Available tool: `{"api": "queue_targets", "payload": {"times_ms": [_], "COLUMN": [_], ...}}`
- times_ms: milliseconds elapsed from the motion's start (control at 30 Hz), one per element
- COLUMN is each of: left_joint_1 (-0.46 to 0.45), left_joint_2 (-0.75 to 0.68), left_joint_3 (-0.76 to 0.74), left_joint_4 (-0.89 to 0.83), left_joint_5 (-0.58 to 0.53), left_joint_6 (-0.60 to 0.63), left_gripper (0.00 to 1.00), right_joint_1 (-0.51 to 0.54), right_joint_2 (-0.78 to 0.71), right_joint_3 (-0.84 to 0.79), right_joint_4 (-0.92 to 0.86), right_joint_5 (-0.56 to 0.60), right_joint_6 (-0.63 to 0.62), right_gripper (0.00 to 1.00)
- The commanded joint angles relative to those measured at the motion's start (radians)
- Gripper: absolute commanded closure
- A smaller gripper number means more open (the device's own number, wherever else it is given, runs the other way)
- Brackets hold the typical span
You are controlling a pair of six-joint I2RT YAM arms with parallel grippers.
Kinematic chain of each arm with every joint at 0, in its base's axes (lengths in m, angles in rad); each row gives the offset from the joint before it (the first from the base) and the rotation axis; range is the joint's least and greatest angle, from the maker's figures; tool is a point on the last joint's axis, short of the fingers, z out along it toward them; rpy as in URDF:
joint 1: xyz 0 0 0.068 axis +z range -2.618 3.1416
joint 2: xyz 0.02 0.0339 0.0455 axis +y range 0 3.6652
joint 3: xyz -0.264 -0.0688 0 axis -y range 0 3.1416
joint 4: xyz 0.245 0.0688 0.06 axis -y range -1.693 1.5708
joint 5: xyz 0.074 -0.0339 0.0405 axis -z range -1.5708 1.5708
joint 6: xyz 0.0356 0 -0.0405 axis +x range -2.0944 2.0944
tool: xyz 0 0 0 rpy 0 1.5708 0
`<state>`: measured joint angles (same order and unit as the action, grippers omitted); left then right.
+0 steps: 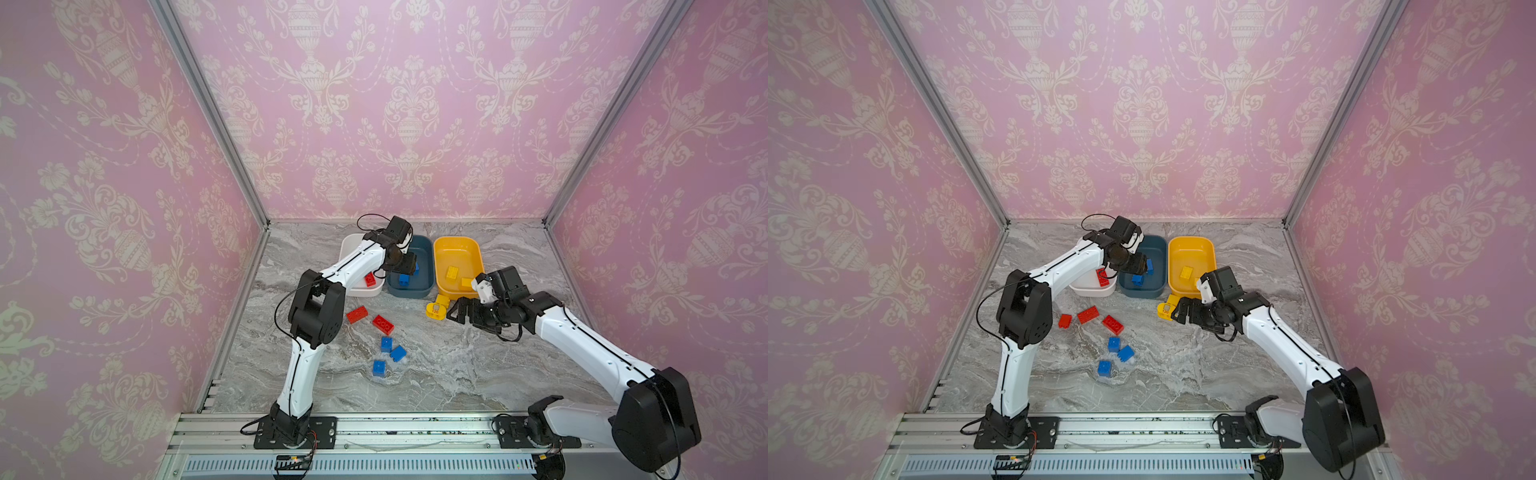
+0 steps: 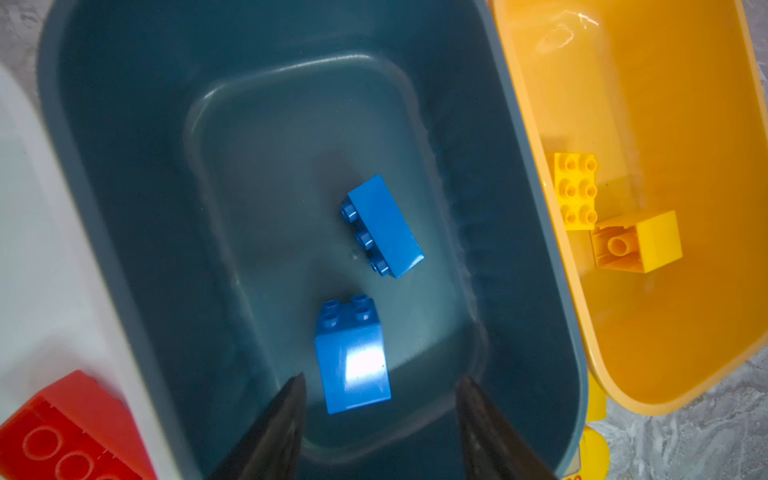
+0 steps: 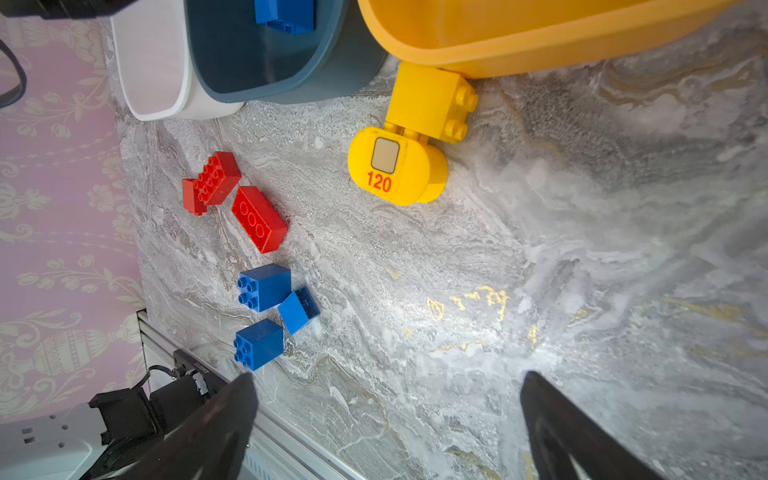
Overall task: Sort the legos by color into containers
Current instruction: 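Drop the blue brick into the teal tub and withdraw the left gripper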
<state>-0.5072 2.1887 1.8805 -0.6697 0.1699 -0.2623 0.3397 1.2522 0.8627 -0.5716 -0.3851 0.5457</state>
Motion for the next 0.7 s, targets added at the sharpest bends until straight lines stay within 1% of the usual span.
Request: {"api": "queue_targets", "payload": {"times_ms": [0, 367, 467, 667], "left_joint_1": [-0.006, -0.007, -0.007, 0.002], "left_joint_2": [-0.016, -0.096, -0.136, -0.215], "left_joint_3": [0.008, -0.067, -0.109, -0.196], "left_joint_4": [0.013, 0.070, 0.112, 0.186], "left_joint_5": [-0.018, -0.008, -0.003, 0.017], "left_joint_6": [-0.005, -0.023, -0.031, -0.055], "left_gripper": [0.35, 0.31, 0.29, 0.21], "right_joint_1": [-0.006, 0.002, 0.018, 0.078], "right_joint_2": [0.000, 0.011, 0.016, 0.046], "right_joint_3": [0.029, 0.032, 0.038, 0.064], "right_joint_4": [0.003, 0.011, 0.006, -0.003], "right_joint_5": [0.015, 0.037, 0.071, 0.170], "right_joint_6": [-0.023, -0.006, 0.000, 0.039], "right_gripper": [0.00, 0.00, 0.00, 0.00]}}
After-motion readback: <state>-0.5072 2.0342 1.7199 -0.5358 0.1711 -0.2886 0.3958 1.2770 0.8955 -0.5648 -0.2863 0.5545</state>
